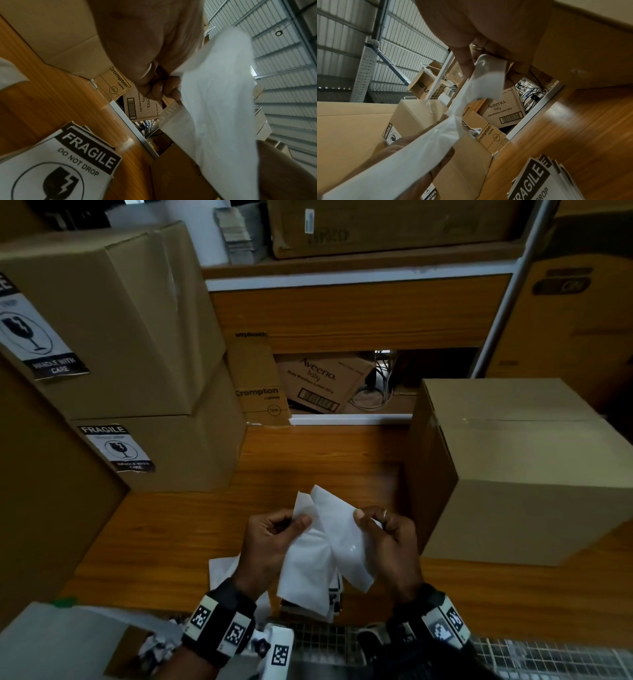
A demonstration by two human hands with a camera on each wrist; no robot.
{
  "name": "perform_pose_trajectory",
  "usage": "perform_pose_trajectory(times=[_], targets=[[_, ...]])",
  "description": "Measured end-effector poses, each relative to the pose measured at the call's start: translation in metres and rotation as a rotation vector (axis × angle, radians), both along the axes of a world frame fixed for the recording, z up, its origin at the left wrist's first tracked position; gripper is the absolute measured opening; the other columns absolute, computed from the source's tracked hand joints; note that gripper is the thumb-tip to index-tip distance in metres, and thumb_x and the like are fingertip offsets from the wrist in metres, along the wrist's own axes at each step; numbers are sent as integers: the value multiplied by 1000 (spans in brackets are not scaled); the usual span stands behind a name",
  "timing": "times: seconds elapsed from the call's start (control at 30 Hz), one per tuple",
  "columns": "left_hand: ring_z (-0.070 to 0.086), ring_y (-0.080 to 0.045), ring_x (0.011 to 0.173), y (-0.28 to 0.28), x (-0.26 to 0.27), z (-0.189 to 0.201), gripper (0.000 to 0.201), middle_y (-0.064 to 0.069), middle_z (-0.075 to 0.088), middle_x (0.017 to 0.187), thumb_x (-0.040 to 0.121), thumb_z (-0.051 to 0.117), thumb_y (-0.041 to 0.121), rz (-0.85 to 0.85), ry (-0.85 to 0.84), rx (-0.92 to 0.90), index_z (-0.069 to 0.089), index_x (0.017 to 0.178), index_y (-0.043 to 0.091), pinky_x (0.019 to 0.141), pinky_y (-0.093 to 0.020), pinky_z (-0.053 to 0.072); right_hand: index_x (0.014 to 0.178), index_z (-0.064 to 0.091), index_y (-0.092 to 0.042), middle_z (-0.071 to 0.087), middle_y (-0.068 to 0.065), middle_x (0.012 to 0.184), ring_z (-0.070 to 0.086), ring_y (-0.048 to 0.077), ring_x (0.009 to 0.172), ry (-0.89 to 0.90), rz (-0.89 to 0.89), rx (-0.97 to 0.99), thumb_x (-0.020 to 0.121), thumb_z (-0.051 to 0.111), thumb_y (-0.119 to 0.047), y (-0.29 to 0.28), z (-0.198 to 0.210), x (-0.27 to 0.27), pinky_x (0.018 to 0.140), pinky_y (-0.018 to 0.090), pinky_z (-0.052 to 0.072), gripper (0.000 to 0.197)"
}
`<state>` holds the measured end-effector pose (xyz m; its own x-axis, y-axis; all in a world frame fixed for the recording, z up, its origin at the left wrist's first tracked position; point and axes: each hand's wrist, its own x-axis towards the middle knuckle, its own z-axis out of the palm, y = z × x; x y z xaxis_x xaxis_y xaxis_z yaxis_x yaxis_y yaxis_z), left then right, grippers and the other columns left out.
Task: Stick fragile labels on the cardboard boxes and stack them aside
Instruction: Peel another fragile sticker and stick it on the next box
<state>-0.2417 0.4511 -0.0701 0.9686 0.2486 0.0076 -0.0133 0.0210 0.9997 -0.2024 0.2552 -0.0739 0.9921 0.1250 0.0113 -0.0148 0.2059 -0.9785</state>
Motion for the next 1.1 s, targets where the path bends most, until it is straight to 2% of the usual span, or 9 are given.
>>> perform_pose_trajectory(times=[0.07,0.13,0.23,0.4,0.57,0.7,0.83,0.97,1.1], targets=[[70,-44,83,-6,0,-1,25,-27,73,91,87,75,20,33,-13,2,75,91,-4,73,-64,56,73,64,7,60,-2,58,55,7,55,5,10,5,98,63,-4,-3,-4,3,55,19,44,27],[70,-42,80,-10,1,-3,25,-29,72,89,88,75,19,69,-19,-2,74,89,-5,71,-62,56,78,65,11,68,17,72,64,22,68,-1,4,0,98,64,-8,-3,-10,8,65,28,49,28],[73,-32,79,-16,1,-5,14,-20,76,88,89,72,13,121,-24,-13,78,90,0,68,-45,60,81,63,14,61,37,85,60,41,76,-13,-2,-11,97,68,-22,-3,-16,10,72,39,47,40],[75,-37,91,-22,0,-3,16,-18,77,98,93,68,13,166,51,-102,77,100,2,77,-46,61,71,72,-12,65,1,65,60,12,65,-31,38,-63,96,69,-16,-6,-8,15,62,25,45,25],[73,-28,102,-15,-3,9,25,-14,76,109,103,53,21,-19,168,-200,69,115,7,77,-31,61,55,60,-31,55,-13,53,49,0,52,-235,116,-136,95,71,-9,-12,3,25,54,19,39,47],[71,-28,112,-16,-6,2,52,-10,74,120,82,79,11,-160,265,-182,60,130,13,91,-47,59,73,74,-15,72,-2,70,68,15,66,-272,65,-214,92,77,-18,-8,-1,31,58,34,52,19],[73,-30,105,-19,-1,-13,61,-11,76,113,66,90,11,-20,296,-78,65,122,7,88,-48,61,85,77,-6,77,3,84,73,20,79,-213,187,-233,85,82,-16,-4,0,28,65,36,59,12],[71,-37,105,-10,-1,-12,37,-20,74,113,82,76,6,-30,130,-97,68,117,-2,86,-47,61,106,75,-5,75,-2,114,70,12,110,-245,521,-243,72,91,-8,-12,1,21,89,26,57,38],[71,-37,99,0,-3,-7,28,-23,72,109,87,71,3,-83,98,-106,66,111,-8,80,-38,60,122,71,-11,70,-7,128,63,10,124,-338,583,-271,71,92,-8,-26,3,11,103,26,51,55]])
